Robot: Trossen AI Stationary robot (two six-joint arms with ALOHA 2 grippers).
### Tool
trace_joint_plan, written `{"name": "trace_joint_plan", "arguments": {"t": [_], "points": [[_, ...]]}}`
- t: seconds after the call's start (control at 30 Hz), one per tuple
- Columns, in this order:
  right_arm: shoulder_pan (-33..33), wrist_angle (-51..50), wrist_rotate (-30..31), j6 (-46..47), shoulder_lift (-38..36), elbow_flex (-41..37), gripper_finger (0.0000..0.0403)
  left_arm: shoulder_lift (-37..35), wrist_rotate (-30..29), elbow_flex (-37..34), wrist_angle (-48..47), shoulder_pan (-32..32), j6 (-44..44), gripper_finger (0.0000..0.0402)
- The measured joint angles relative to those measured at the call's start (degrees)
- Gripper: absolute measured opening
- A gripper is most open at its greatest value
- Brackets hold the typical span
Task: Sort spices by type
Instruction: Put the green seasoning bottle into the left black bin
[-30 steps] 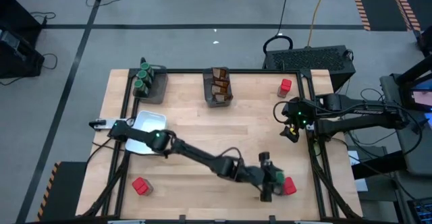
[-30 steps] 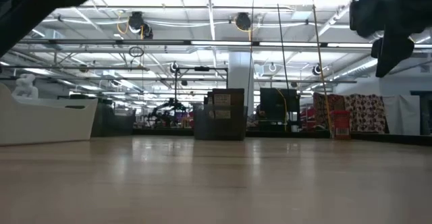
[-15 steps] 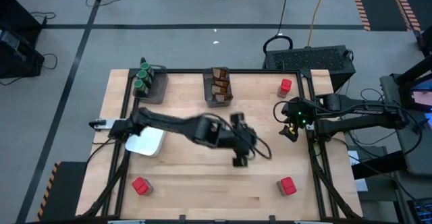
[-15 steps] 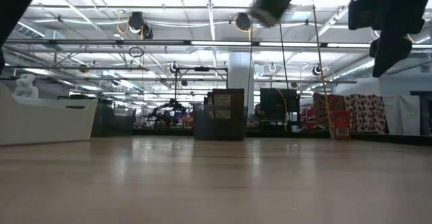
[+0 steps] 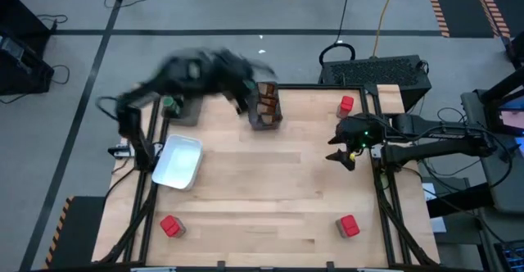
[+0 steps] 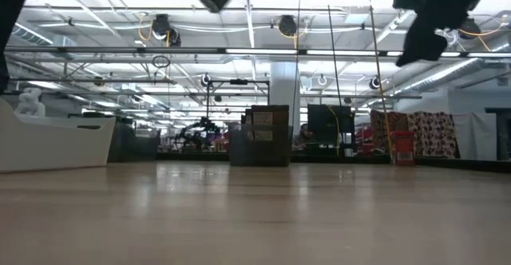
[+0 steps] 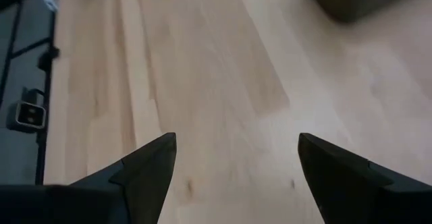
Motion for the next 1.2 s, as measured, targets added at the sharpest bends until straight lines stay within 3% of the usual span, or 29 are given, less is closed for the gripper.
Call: {"name": "trace_joint_plan", "arguments": {"t": [0.2, 0.43, 0.53, 0.63, 0.8, 1.0, 1.2], "points": [[0.0, 8.5, 0.0, -4.7, 0.0, 0.0, 0.0293, -8.7, -1.3, 0.0, -2.2, 11.9, -2.2, 0.0212], [-0.6, 17.1, 0.0, -8.7, 1.8, 0.0, 0.0293, -10.4, -2.2, -0.4, -3.3, 24.6, -2.2, 0.0212], [-1.7, 20.8, 0.1, -8.6, 4.3, 0.0, 0.0293, -11.1, 0.7, -5.6, -1.8, 30.4, -3.1, 0.0212], [-3.1, 25.6, 0.2, -7.1, 7.9, 0.0, 0.0293, -13.9, 5.3, -16.5, 3.1, 35.2, -2.6, 0.0212], [-4.6, 31.5, 0.4, -2.3, 14.1, 0.0, 0.0293, -25.2, 13.8, -40.4, 24.7, 40.2, -2.6, 0.0212], [-4.7, 35.4, 0.1, 0.3, 20.8, 0.0, 0.0293, -39.4, 13.7, -67.3, 43.3, 42.1, -9.9, 0.0212], [-4.7, 35.8, -0.3, 2.4, 25.4, 0.0, 0.0293, -44.8, 10.3, -86.6, 57.8, 42.1, -15.8, 0.0212]]}}
